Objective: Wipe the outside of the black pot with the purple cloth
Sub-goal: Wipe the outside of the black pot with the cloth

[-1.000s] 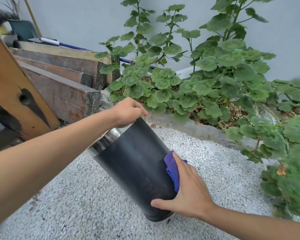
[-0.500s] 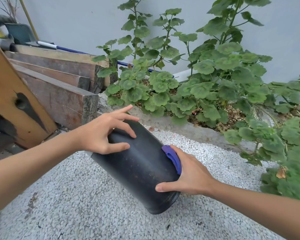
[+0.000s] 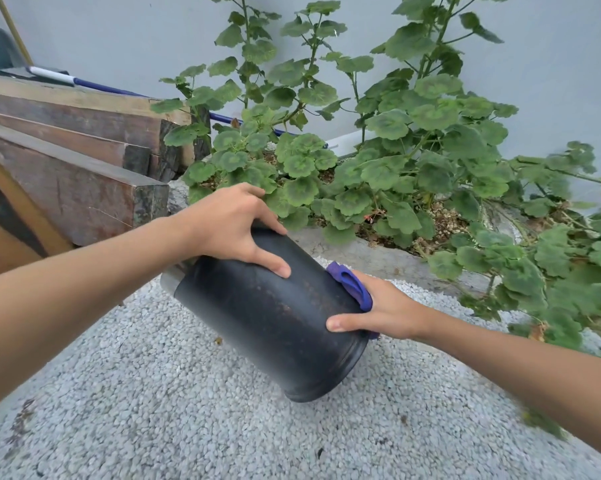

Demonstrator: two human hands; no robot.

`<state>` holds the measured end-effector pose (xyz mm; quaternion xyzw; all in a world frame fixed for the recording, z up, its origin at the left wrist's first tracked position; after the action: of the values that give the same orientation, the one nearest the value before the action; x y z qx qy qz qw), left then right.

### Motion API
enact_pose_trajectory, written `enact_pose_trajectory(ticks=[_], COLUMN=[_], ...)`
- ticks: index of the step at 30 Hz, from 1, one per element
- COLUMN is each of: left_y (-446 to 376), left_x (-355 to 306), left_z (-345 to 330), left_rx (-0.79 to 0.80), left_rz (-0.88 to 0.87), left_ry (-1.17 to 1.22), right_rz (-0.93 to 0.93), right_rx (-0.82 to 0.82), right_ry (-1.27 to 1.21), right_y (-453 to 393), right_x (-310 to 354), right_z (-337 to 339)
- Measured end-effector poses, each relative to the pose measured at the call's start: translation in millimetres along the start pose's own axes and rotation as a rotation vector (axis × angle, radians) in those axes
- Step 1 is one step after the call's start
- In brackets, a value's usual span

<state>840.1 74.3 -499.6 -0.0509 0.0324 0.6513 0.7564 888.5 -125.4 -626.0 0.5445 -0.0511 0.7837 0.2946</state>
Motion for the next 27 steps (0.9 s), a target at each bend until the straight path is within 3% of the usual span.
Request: enact_pose_trajectory(ticks=[5,8,14,22,27], left_y=[4.7,12.6,25.3,36.4,34.7], left_x=[7.2,-1.1,-14.5,-3.3,-1.5], left_z=[-2.9,3.4,6.0,1.4,-1.3], left_rx=[-0.036,-0.083,-0.088,-0.073,-0.073], left_rz=[-0.003,-0.071,-0.120,-0.038,-0.007], left_ry=[0.046,0.103,0.100,0.040,0.040], right_rz=[0.049,-0.030,-0.092,-0.121,-0.131], right_rx=[-0.096,-0.208,-0.312,-0.348,-0.320], right_ry=[0.227,0.507,0.791,0.976,0.916], right_y=[17.3,32.1,56.8,62.2,54.0], right_x=[18.1,20.3,23.7,36.7,24.7], right_z=[-15.8,-32.6,-76.8,-108.7,-96.2])
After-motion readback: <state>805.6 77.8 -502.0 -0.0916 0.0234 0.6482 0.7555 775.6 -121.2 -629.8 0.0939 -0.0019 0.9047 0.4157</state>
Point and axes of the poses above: each hand's wrist, its own y-axis away from the middle knuckle, its own z-axis out of the back of the hand, x = y × z, the point moved 9 cm from there along -y, towards the middle knuckle, and after that the axes turned 2 degrees about x, right-handed, at the moved point
